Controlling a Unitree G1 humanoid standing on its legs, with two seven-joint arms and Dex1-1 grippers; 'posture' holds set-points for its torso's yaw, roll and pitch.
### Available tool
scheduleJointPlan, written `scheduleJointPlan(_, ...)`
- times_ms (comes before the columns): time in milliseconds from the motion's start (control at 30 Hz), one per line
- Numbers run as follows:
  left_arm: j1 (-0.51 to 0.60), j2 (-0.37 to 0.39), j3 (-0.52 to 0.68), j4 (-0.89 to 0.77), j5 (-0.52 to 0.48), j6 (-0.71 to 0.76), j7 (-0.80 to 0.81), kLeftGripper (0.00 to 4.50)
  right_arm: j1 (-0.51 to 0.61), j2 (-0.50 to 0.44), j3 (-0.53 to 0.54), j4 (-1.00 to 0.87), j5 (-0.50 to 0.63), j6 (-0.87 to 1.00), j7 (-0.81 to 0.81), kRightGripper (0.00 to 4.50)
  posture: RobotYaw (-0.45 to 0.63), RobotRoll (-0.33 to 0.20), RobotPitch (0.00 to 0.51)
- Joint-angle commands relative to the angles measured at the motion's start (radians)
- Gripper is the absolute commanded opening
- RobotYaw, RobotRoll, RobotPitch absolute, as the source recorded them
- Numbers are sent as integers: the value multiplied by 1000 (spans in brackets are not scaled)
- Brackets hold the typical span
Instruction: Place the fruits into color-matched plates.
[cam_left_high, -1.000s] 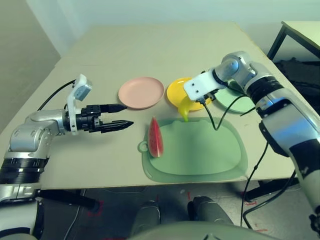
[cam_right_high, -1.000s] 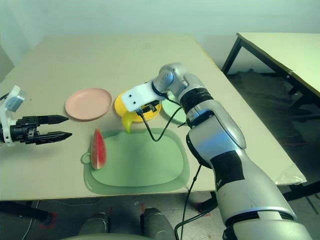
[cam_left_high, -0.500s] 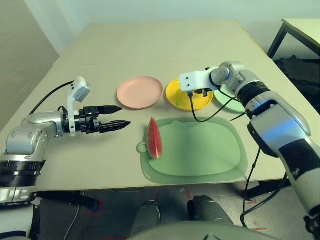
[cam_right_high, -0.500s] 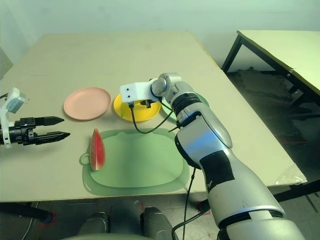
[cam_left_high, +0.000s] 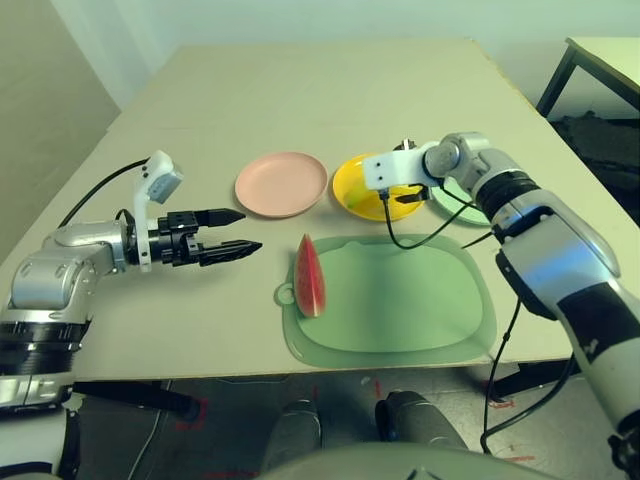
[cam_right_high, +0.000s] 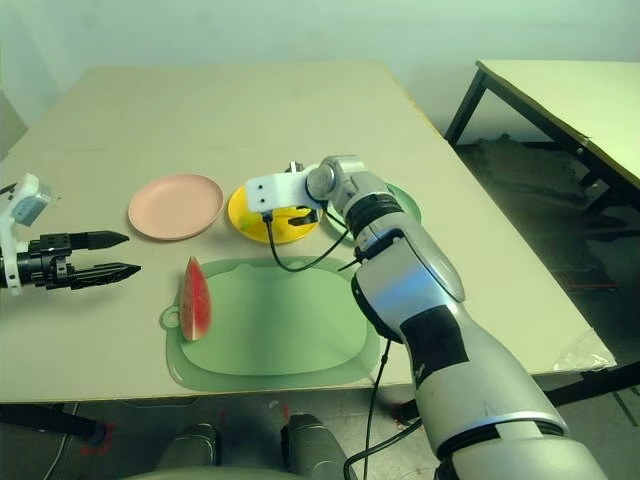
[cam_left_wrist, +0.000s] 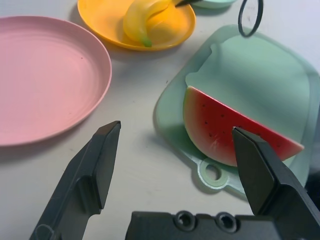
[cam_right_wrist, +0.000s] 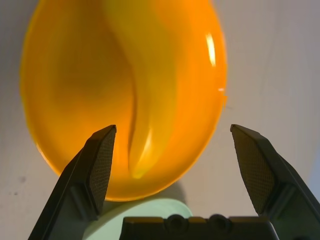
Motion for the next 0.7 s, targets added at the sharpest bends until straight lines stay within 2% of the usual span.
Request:
scheduleJointPlan(33,-7,-5,-13,25,29,-43,-16,4500,-8,-29,-140,-44,142,29,99,4476,-47,0,72)
scheduleJointPlan(167,6,-7,-10,41,41,-81,-28,4500,68,-78,-322,-157,348,155,252,4476,-55,0,71)
scheduleJointPlan(267,7,-9,-14,59,56,-123,-45,4500,289,-143,-440,-456,547,386,420,4476,-71,0,69)
scheduleJointPlan(400,-15,-11,-35,98,82,-201,-92,4500,614,-226,-520,-813,763,595,588,4476,-85,0,70)
scheduleJointPlan(467,-39,-15,-46,115,90,-230,-122,4500,739,-272,-539,-914,817,637,628,4476,-94,0,66)
scheduleJointPlan(567,-76,-19,-68,136,106,-271,-169,4500,855,-316,-561,-969,861,622,658,4476,-102,0,63)
scheduleJointPlan(700,-152,-29,-132,182,156,-391,-270,4500,976,-363,-580,-943,891,472,773,4476,-121,0,52)
